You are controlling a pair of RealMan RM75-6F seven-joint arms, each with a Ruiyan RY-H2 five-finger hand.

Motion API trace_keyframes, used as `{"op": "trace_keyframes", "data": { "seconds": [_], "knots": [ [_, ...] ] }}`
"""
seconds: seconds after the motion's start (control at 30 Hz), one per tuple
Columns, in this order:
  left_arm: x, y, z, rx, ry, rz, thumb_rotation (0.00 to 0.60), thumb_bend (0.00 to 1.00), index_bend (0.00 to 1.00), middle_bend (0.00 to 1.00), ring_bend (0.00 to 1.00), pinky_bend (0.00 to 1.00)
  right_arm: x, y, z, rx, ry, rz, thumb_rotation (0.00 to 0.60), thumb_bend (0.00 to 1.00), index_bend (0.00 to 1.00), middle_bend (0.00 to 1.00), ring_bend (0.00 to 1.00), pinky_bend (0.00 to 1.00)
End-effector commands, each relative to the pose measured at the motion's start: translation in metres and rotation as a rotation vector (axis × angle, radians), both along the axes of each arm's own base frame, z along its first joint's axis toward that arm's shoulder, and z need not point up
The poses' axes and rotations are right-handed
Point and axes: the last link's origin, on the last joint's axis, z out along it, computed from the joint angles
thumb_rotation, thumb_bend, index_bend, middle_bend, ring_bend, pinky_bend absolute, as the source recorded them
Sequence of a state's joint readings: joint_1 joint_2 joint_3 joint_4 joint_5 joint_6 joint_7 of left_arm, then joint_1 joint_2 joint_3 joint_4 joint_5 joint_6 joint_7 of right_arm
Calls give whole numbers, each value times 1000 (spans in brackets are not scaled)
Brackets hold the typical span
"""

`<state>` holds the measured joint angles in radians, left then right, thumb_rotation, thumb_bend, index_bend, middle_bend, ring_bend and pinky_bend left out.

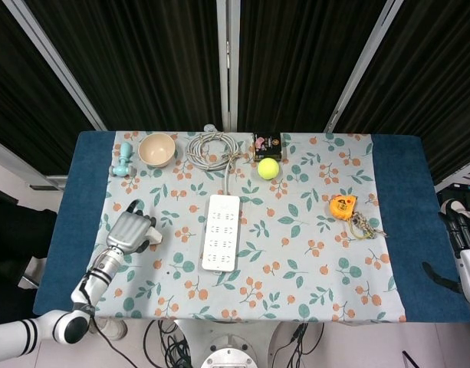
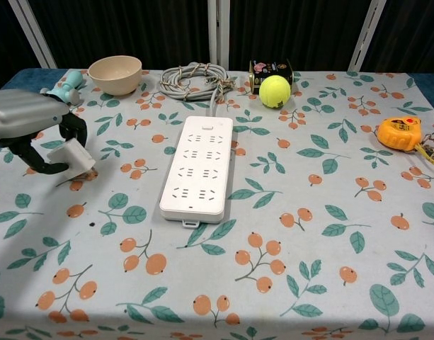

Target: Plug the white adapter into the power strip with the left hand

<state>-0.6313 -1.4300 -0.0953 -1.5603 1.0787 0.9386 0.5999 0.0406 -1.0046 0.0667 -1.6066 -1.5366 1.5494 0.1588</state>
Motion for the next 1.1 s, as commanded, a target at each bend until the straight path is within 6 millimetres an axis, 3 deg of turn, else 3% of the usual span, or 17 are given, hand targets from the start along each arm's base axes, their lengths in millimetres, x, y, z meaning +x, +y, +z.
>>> {"op": "trace_keyframes", "data": {
  "seconds": [0.03,0.3,0.47,0.73,1.1],
  "knots": [
    [-1,-1,0,-7,3,2,600,326,376,429,289,86,0,0,0,-2,-1,-1,600,146,0,18,0,0],
    [-2,-10,3,-6,-30,22,600,296,309,378,260,91,-3,0,0,-5,-4,-8,600,146,0,21,0,0],
    [-2,-18,11,32,-198,74,600,240,246,324,237,91,-3,0,2,-12,-2,-5,600,147,0,21,0,0],
    [-26,-22,-6,51,-553,210,600,266,347,351,237,106,-1,-2,2,-5,2,3,600,146,0,21,0,0],
    [-47,-25,-24,95,-622,189,600,271,382,379,237,106,0,0,1,-7,4,-3,600,146,0,21,0,0]
  ]
}}
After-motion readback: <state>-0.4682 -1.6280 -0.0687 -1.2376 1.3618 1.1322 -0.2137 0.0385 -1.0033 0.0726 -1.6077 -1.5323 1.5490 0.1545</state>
